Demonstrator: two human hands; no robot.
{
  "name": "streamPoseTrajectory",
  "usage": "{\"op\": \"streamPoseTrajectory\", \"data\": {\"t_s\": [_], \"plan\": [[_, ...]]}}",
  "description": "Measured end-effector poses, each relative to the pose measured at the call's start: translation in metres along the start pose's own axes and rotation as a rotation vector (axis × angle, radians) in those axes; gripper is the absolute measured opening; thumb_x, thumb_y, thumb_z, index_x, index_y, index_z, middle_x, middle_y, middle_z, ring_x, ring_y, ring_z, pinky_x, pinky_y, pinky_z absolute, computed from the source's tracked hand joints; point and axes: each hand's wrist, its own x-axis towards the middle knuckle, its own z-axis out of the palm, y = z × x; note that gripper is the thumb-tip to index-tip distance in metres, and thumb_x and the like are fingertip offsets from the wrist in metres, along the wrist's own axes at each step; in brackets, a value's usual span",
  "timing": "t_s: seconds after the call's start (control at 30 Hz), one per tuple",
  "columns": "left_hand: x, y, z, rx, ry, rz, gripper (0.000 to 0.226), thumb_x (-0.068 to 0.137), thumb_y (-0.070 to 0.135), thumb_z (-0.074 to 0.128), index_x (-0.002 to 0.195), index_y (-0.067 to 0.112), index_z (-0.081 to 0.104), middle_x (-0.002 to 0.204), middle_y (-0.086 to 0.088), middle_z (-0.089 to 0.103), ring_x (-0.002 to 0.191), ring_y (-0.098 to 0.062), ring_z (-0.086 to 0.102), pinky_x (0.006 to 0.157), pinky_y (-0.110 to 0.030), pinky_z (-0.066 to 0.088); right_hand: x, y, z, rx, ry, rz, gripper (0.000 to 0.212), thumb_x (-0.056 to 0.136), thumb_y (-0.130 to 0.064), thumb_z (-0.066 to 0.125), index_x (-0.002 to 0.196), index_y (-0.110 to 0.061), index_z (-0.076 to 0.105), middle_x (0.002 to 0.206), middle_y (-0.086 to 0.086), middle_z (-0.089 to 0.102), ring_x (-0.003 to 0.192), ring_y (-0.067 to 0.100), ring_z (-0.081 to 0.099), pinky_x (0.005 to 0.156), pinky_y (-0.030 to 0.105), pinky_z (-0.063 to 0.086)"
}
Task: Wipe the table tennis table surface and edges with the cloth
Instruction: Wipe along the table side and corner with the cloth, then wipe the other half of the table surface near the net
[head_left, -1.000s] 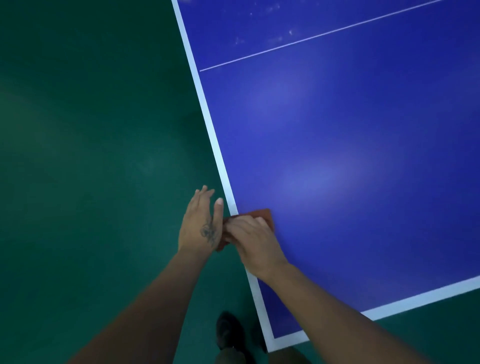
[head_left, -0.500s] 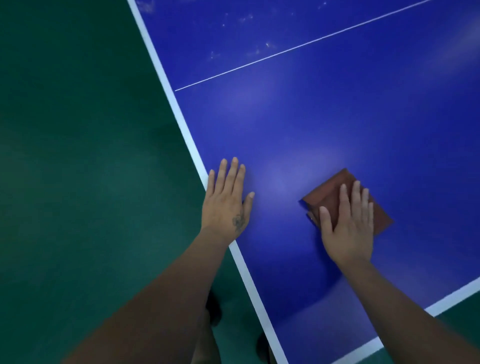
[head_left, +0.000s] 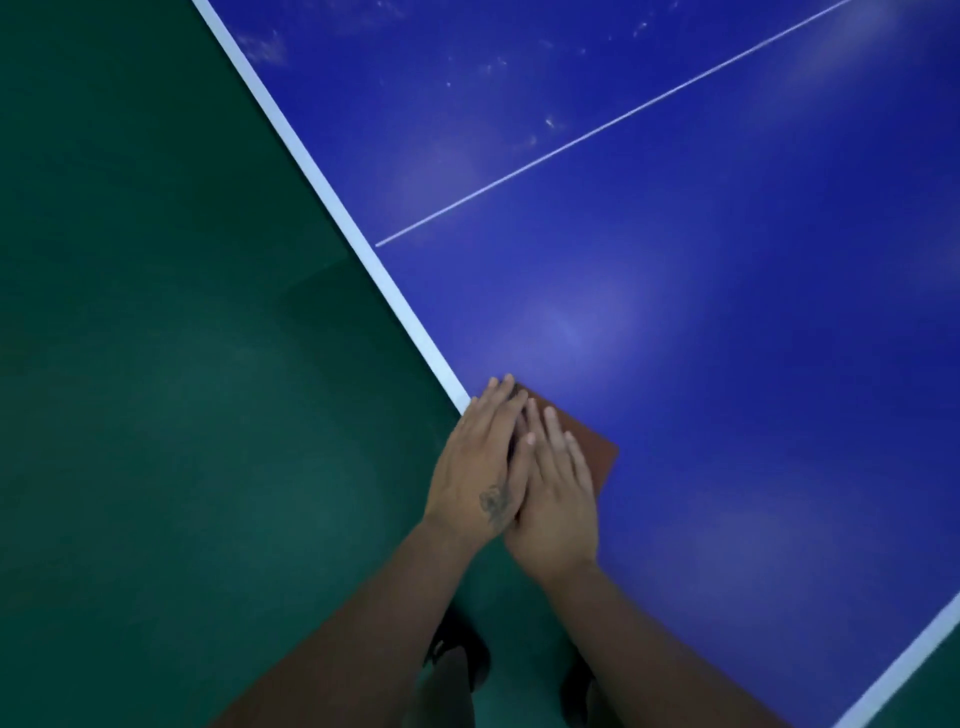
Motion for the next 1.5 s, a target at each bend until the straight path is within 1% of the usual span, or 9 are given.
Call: {"op": "streamPoseTrajectory", "data": {"t_s": [0.2,0.3,0.43,0.73,0.83,0.93,1.17,1.37,1.5], "plan": [[0.002,-0.045,-0.084,0.03,0.061,-0.163,0.043,0.111,0.025,0.056,0.151,0.01,0.056,0.168,-0.006,0.043,0.162,-0.021,0.029,0.135,-0.041,0.018,0.049,-0.039,-0.014,0.155,-0.062,-0.065,0.051,0.099,-0.008,0.061,0.146,-0.025,0.059,0.158,-0.013,0.049,0.15,0.011,0.042,0.108,0.034,0.042],[0.001,-0.06,-0.123,0.035,0.023,-0.21,0.042,0.111,0.026,0.056,0.15,0.01,0.057,0.164,-0.007,0.047,0.158,-0.023,0.035,0.13,-0.043,0.031,0.078,-0.05,-0.043,0.348,-0.118,0.118,0.026,0.109,-0.03,0.05,0.125,-0.044,0.065,0.131,-0.023,0.068,0.12,0.008,0.067,0.098,0.034,0.052],[0.015,-0.066,-0.166,0.075,-0.013,-0.199,0.046,0.11,0.033,0.057,0.151,0.012,0.056,0.164,-0.005,0.047,0.159,-0.023,0.034,0.13,-0.038,0.029,0.1,-0.047,-0.08,0.47,0.007,0.308,0.019,0.106,-0.035,0.052,0.121,-0.038,0.063,0.109,-0.023,0.071,0.099,0.01,0.068,0.076,0.031,0.051],[0.106,-0.05,-0.233,0.24,-0.085,-0.091,0.069,0.107,0.057,0.049,0.162,0.017,0.04,0.173,-0.005,0.033,0.164,-0.02,0.02,0.136,-0.039,0.011,0.198,-0.048,-0.098,0.435,-0.02,0.27,0.023,0.108,-0.039,0.051,0.12,-0.024,0.063,0.097,-0.012,0.064,0.091,0.018,0.059,0.079,0.048,0.054],[0.13,-0.049,-0.265,0.238,-0.056,-0.145,0.071,0.106,0.058,0.051,0.163,0.018,0.039,0.173,-0.003,0.033,0.165,-0.019,0.017,0.136,-0.039,0.009,0.244,-0.061,-0.099,0.479,-0.063,0.208,0.026,0.107,-0.036,0.052,0.127,-0.023,0.063,0.107,-0.01,0.067,0.098,0.018,0.06,0.085,0.047,0.054],[0.152,-0.054,-0.298,0.246,-0.021,-0.181,0.074,0.104,0.06,0.055,0.163,0.018,0.039,0.172,-0.004,0.034,0.165,-0.02,0.018,0.136,-0.04,0.009,0.291,-0.076,-0.108,0.441,-0.089,0.125,0.038,0.107,-0.035,0.054,0.14,-0.017,0.06,0.136,-0.002,0.064,0.122,0.023,0.057,0.106,0.045,0.048],[0.194,-0.078,-0.389,0.149,0.139,-0.304,0.076,0.1,0.06,0.058,0.16,0.016,0.043,0.171,-0.005,0.037,0.164,-0.019,0.021,0.133,-0.046,0.022,0.405,-0.127,-0.139,0.384,0.044,-0.117,0.038,0.101,-0.043,0.055,0.118,-0.013,0.07,0.15,-0.002,0.056,0.132,0.018,0.055,0.124,0.052,0.03],[0.239,-0.12,-0.476,0.099,0.245,-0.273,0.073,0.101,0.056,0.064,0.16,0.018,0.045,0.171,-0.002,0.036,0.163,-0.016,0.021,0.134,-0.043,0.019,0.498,-0.206,-0.133,0.397,0.044,-0.193,0.034,0.1,-0.041,0.061,0.12,-0.016,0.072,0.152,-0.005,0.055,0.131,0.019,0.058,0.117,0.053,0.039],[0.274,-0.168,-0.546,0.025,0.251,-0.205,0.074,0.101,0.057,0.062,0.162,0.02,0.042,0.172,0.002,0.034,0.163,-0.012,0.019,0.134,-0.041,0.02,0.551,-0.28,-0.118,0.475,-0.015,-0.145,0.032,0.1,-0.047,0.06,0.13,-0.036,0.064,0.136,-0.026,0.059,0.117,-0.003,0.06,0.086,0.03,0.056]]}}
